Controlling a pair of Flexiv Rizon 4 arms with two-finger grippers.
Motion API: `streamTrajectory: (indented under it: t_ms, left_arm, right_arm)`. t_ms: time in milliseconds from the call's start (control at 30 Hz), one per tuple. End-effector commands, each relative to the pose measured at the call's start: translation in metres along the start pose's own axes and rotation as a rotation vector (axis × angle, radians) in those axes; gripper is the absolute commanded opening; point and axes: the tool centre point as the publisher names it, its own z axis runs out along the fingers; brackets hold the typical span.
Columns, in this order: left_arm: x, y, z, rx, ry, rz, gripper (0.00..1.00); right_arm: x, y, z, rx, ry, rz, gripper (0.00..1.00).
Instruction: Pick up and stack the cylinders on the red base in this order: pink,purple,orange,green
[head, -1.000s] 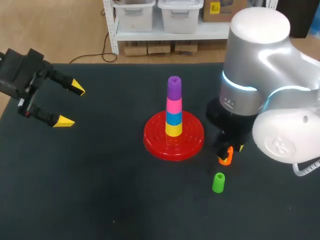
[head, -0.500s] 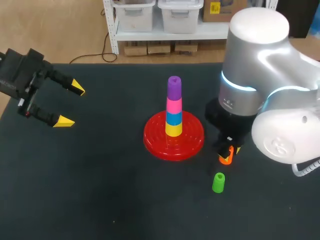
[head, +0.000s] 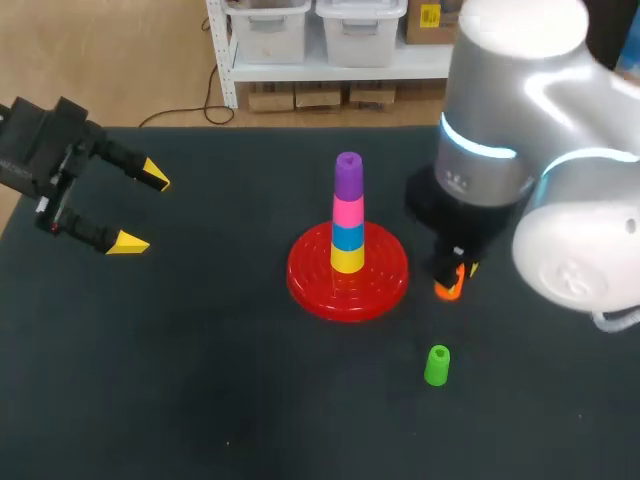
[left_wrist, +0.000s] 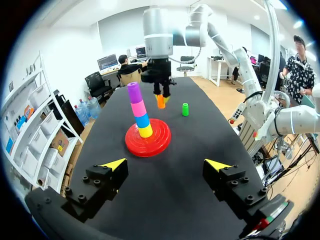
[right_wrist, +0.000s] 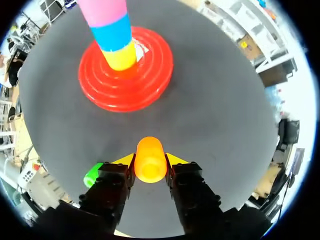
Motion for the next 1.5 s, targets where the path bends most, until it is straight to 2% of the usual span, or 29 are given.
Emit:
streamTrajectory:
  t_ms: [33, 200, 333, 467, 667, 967, 1500]
  left_arm:
    - [0.001, -0.001, 0.000, -0.004, -0.003, 0.004, 1.00]
    - [0.001, -0.001, 0.000, -0.004, -0.003, 0.004, 1.00]
    - [0.001, -0.001, 0.000, -0.004, -0.003, 0.004, 1.00]
    - [0.001, -0.001, 0.000, -0.004, -0.003, 0.004, 1.00]
    - [0.001, -0.001, 0.000, -0.004, -0.003, 0.004, 1.00]
    - [0.001, -0.001, 0.000, -0.004, -0.003, 0.004, 1.00]
    - [0.001, -0.001, 0.000, -0.004, -0.003, 0.004, 1.00]
  right_arm:
    - [0.000, -0.004, -0.046, 0.020, -0.034, -0.040, 0.00]
    - [-0.023, -0.009, -0.097, 0.061, -0.118, -0.086, 0.00]
    - [-0.044, -0.005, -0.133, 0.084, -0.149, -0.161, 0.00]
    - [-0.061, -0.003, -0.161, 0.098, -0.186, -0.213, 0.00]
    - [-0.081, 0.000, -0.190, 0.105, -0.201, -0.274, 0.00]
    - [-0.105, 0.016, -0.202, 0.080, -0.152, -0.384, 0.00]
    - [-0.131, 0.037, -0.190, 0.072, -0.088, -0.467, 0.00]
